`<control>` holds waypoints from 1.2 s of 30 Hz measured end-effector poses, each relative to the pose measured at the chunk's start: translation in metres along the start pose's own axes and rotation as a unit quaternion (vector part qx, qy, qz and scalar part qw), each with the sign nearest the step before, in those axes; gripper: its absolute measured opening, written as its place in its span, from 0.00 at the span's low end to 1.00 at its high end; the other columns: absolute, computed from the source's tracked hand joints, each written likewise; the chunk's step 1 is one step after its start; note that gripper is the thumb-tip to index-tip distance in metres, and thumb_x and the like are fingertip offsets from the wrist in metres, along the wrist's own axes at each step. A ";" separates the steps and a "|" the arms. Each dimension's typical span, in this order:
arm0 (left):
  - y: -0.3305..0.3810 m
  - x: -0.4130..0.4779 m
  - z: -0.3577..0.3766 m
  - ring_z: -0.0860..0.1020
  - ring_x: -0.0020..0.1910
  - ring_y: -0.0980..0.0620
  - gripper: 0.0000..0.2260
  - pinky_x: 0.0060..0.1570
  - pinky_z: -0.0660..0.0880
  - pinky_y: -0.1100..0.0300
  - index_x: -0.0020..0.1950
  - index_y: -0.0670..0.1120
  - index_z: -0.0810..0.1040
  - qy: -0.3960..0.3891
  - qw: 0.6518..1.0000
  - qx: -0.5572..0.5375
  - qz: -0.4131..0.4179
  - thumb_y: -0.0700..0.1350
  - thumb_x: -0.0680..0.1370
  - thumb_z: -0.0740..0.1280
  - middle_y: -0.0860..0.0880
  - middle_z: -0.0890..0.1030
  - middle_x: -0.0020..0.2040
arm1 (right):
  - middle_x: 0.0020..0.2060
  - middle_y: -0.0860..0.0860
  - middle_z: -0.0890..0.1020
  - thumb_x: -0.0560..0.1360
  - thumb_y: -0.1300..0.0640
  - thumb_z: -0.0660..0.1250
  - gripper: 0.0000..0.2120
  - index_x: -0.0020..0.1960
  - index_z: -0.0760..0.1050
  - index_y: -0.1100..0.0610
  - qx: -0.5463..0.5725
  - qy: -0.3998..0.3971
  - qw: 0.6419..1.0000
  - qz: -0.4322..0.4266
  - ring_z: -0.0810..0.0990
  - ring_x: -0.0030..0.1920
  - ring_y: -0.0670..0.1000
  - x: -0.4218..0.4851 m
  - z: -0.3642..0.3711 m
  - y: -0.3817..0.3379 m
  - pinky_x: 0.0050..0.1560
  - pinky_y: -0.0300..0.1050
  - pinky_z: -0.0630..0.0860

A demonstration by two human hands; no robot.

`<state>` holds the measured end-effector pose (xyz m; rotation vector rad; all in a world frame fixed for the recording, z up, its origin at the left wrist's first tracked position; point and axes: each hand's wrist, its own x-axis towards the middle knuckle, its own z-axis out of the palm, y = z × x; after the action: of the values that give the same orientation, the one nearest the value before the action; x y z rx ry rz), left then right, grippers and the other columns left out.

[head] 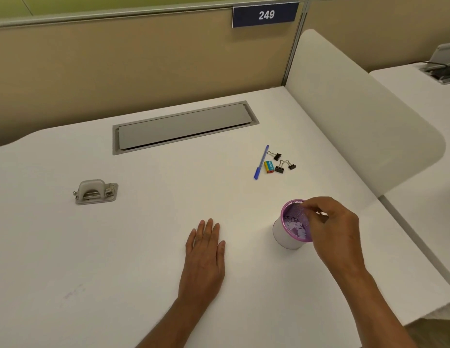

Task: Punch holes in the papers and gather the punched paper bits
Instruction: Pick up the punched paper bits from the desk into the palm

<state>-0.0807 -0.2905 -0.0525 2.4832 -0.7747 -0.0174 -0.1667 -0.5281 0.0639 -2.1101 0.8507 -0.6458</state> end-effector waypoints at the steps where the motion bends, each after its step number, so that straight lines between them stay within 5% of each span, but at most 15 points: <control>1: 0.000 0.001 0.000 0.55 0.79 0.53 0.21 0.76 0.57 0.48 0.77 0.44 0.65 0.000 1.000 -0.005 0.001 0.48 0.84 0.54 0.48 0.64 0.78 | 0.45 0.45 0.85 0.76 0.67 0.69 0.11 0.46 0.83 0.52 0.036 0.033 0.999 0.013 0.82 0.45 0.44 -0.001 0.000 -0.002 0.44 0.38 0.78; 4: 0.004 0.002 -0.005 0.56 0.79 0.53 0.20 0.76 0.58 0.48 0.76 0.44 0.67 0.004 0.999 -0.041 -0.002 0.47 0.84 0.57 0.48 0.65 0.77 | 0.42 0.50 0.86 0.73 0.70 0.71 0.12 0.43 0.84 0.54 0.248 0.120 0.955 0.111 0.84 0.43 0.47 -0.002 0.002 -0.013 0.46 0.40 0.80; 7: 0.005 -0.005 -0.019 0.54 0.79 0.55 0.20 0.76 0.57 0.50 0.76 0.46 0.66 0.017 0.995 -0.102 -0.006 0.47 0.84 0.58 0.51 0.64 0.78 | 0.43 0.51 0.86 0.73 0.72 0.71 0.11 0.45 0.84 0.57 0.490 0.076 0.841 0.214 0.85 0.47 0.50 -0.015 0.009 -0.035 0.51 0.39 0.82; 11: -0.008 -0.033 -0.048 0.53 0.79 0.56 0.20 0.76 0.53 0.55 0.77 0.50 0.64 0.045 0.988 -0.144 -0.020 0.48 0.84 0.56 0.56 0.62 0.79 | 0.44 0.52 0.86 0.70 0.69 0.69 0.09 0.42 0.85 0.58 0.600 -0.025 0.752 0.274 0.86 0.49 0.50 -0.047 0.039 -0.071 0.53 0.40 0.82; 14: -0.030 -0.059 -0.073 0.53 0.79 0.55 0.20 0.76 0.53 0.56 0.77 0.52 0.63 0.077 0.982 -0.163 -0.054 0.48 0.84 0.56 0.58 0.61 0.78 | 0.43 0.54 0.87 0.68 0.69 0.70 0.08 0.41 0.85 0.59 0.615 -0.075 0.726 0.297 0.87 0.48 0.51 -0.075 0.075 -0.098 0.51 0.40 0.82; 19: -0.091 -0.096 -0.120 0.54 0.79 0.55 0.21 0.76 0.53 0.62 0.77 0.51 0.65 0.150 0.966 -0.157 -0.139 0.48 0.83 0.56 0.59 0.62 0.78 | 0.46 0.58 0.86 0.69 0.71 0.72 0.08 0.44 0.85 0.62 0.533 -0.142 0.776 0.305 0.87 0.49 0.55 -0.128 0.149 -0.130 0.49 0.41 0.82; 24: -0.156 -0.124 -0.153 0.54 0.79 0.55 0.20 0.76 0.59 0.48 0.77 0.46 0.65 0.219 0.943 -0.120 -0.221 0.43 0.84 0.57 0.52 0.64 0.78 | 0.43 0.54 0.88 0.72 0.69 0.73 0.09 0.45 0.86 0.56 0.383 -0.227 0.865 0.230 0.87 0.47 0.55 -0.172 0.211 -0.157 0.51 0.42 0.82; 28: -0.188 -0.134 -0.160 0.58 0.79 0.48 0.21 0.75 0.59 0.42 0.76 0.40 0.65 0.244 0.936 -0.060 -0.247 0.35 0.81 0.57 0.45 0.67 0.76 | 0.42 0.46 0.87 0.74 0.65 0.72 0.10 0.45 0.85 0.50 0.225 -0.291 0.922 0.126 0.84 0.46 0.43 -0.193 0.247 -0.165 0.47 0.33 0.78; 31: -0.197 -0.141 -0.154 0.60 0.78 0.43 0.22 0.74 0.60 0.40 0.75 0.37 0.64 0.241 0.936 -0.018 -0.257 0.32 0.81 0.56 0.41 0.68 0.75 | 0.46 0.43 0.85 0.76 0.66 0.69 0.11 0.49 0.83 0.51 0.168 -0.310 0.934 0.062 0.82 0.48 0.39 -0.202 0.262 -0.161 0.48 0.29 0.75; 36: -0.200 -0.145 -0.144 0.63 0.77 0.42 0.23 0.74 0.61 0.41 0.74 0.37 0.66 0.197 0.937 0.059 -0.283 0.37 0.80 0.52 0.40 0.69 0.74 | 0.51 0.46 0.82 0.75 0.70 0.66 0.14 0.54 0.80 0.56 0.103 -0.337 0.931 -0.097 0.80 0.54 0.44 -0.205 0.282 -0.151 0.58 0.36 0.75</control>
<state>-0.0730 -0.0045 -0.0485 2.6127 0.1189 0.3166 -0.0569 -0.1730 -0.0155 -2.0273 0.1826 -0.0664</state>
